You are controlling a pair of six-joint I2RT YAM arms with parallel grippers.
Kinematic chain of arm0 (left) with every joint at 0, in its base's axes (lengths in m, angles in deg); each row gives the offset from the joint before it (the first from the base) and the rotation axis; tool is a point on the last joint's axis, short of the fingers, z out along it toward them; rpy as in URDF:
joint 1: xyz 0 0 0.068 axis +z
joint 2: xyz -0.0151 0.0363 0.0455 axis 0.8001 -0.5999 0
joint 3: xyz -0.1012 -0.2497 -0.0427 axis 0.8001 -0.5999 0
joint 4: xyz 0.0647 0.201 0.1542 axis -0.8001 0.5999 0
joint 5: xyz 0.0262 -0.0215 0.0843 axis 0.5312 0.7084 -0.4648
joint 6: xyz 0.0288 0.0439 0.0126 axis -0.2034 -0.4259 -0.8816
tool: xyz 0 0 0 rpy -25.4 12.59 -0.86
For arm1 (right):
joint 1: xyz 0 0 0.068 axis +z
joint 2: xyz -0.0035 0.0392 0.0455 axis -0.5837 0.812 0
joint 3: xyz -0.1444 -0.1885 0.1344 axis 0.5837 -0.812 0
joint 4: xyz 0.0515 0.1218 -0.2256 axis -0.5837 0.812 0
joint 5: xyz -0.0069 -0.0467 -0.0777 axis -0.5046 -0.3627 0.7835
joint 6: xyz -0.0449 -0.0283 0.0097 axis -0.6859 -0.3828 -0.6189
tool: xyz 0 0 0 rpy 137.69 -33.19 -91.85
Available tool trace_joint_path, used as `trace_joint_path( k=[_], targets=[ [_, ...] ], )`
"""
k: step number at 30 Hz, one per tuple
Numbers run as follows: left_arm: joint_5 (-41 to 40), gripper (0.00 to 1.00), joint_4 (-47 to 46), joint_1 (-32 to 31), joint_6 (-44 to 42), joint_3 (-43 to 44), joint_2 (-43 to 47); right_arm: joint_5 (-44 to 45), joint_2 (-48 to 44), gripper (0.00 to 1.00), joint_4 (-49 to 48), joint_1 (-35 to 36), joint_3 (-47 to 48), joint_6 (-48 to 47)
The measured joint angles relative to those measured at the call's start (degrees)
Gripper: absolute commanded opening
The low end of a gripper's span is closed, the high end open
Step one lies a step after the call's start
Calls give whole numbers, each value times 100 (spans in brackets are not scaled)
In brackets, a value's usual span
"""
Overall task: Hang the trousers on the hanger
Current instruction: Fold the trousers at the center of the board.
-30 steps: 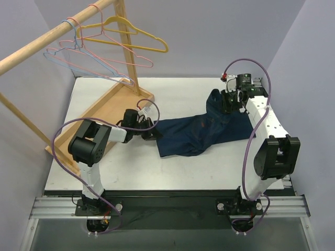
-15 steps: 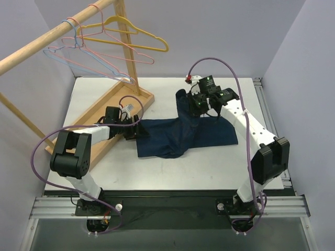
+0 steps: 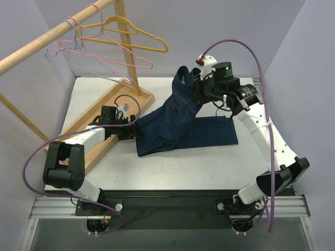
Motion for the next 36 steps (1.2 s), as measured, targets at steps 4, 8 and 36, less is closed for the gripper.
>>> trace_joint_path(
  k=[4, 8, 36],
  targets=[
    [-90, 80, 131, 22, -28, 0, 35, -39, -120, 0, 136, 0, 232, -26],
    [-155, 80, 175, 26, -46, 0, 44, -63, -160, 0, 208, -11, 293, -63],
    [-271, 80, 98, 4, -11, 48, 22, -940, -197, 0, 409, -1622, 214, -289]
  ],
)
